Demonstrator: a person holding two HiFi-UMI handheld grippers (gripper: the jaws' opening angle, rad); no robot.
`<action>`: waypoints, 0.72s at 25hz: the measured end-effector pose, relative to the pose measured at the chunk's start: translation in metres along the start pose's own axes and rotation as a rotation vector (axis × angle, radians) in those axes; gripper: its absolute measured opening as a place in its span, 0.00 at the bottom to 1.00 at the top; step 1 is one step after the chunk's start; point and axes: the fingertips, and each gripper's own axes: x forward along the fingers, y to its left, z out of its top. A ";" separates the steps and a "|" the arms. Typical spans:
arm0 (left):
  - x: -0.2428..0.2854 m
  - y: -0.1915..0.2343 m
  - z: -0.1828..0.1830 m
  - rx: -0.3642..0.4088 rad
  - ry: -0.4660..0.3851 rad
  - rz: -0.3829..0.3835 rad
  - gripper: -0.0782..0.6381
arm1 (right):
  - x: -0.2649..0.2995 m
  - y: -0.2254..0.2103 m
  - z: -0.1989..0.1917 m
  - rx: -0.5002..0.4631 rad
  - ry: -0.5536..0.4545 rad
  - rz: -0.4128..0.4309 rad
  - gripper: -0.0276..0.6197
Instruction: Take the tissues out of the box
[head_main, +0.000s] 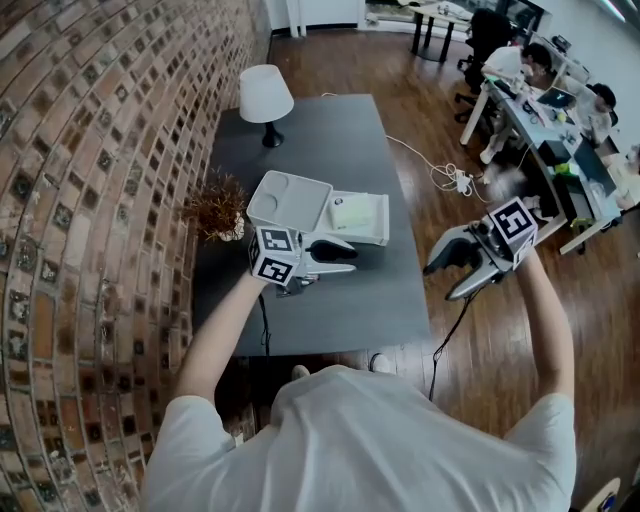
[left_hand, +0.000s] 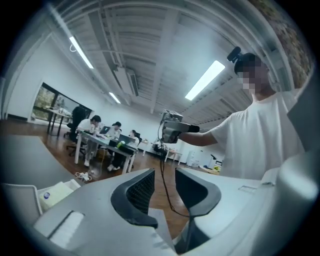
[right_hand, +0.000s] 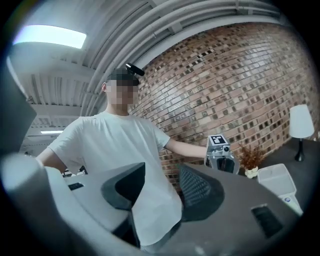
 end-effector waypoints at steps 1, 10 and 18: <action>-0.002 0.008 0.001 0.001 -0.011 0.040 0.30 | -0.003 -0.005 0.002 0.003 -0.008 -0.033 0.37; -0.027 0.050 0.006 0.008 -0.043 0.304 0.39 | -0.059 -0.045 0.026 -0.038 -0.087 -0.361 0.38; -0.052 0.058 0.007 0.009 -0.064 0.412 0.45 | -0.097 -0.051 0.018 -0.020 -0.061 -0.501 0.38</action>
